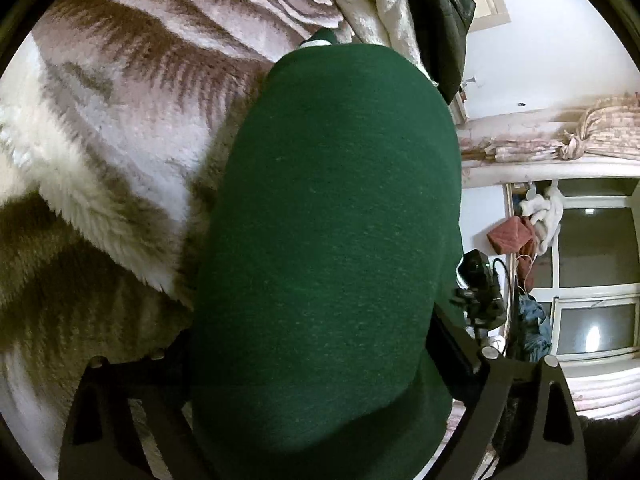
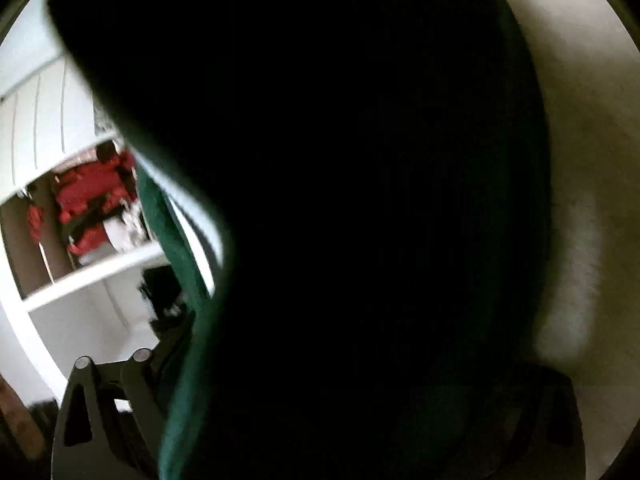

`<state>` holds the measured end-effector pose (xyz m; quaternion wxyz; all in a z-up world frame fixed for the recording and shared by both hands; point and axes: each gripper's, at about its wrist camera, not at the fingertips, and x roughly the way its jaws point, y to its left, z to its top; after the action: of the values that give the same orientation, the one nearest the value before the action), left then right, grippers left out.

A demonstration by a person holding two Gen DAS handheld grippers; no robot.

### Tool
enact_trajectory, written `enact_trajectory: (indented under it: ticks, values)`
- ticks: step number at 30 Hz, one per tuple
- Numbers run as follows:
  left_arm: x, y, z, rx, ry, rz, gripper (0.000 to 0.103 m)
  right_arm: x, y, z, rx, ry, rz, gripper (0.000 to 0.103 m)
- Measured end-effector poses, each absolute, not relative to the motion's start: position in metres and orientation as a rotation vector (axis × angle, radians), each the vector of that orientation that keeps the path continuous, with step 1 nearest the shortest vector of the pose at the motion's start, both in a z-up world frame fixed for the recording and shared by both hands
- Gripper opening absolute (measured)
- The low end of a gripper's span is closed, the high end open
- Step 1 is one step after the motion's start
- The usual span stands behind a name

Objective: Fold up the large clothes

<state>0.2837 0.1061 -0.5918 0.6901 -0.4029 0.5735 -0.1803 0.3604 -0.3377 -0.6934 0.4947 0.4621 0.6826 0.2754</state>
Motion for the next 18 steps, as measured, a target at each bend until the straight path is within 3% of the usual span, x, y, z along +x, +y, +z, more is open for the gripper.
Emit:
enact_trajectory:
  ticks: [4,7,14,15,16,18]
  values:
    - [0.287,0.108,-0.577,-0.876,1.261,-0.436,0.083,0.355,-0.322,-0.678,1.108,1.632,0.621,0.047]
    - [0.295,0.109,-0.56,-0.864,1.246,-0.475,0.082,0.353,-0.319,-0.66,1.177,1.576,0.638,0.04]
    - [0.32,0.102,-0.542,-0.817,1.264,-0.535,0.082,0.371,-0.31,-0.618,1.104,1.534,0.641,0.039]
    - [0.322,0.103,-0.55,-0.816,1.285,-0.541,0.082,0.374,-0.31,-0.623,1.041,1.569,0.609,0.052]
    - [0.323,0.104,-0.558,-0.801,1.309,-0.55,0.081,0.377,-0.311,-0.632,0.951,1.619,0.561,0.07]
    - [0.324,0.106,-0.582,-0.771,1.367,-0.527,0.08,0.375,-0.317,-0.66,0.901,1.677,0.528,0.076]
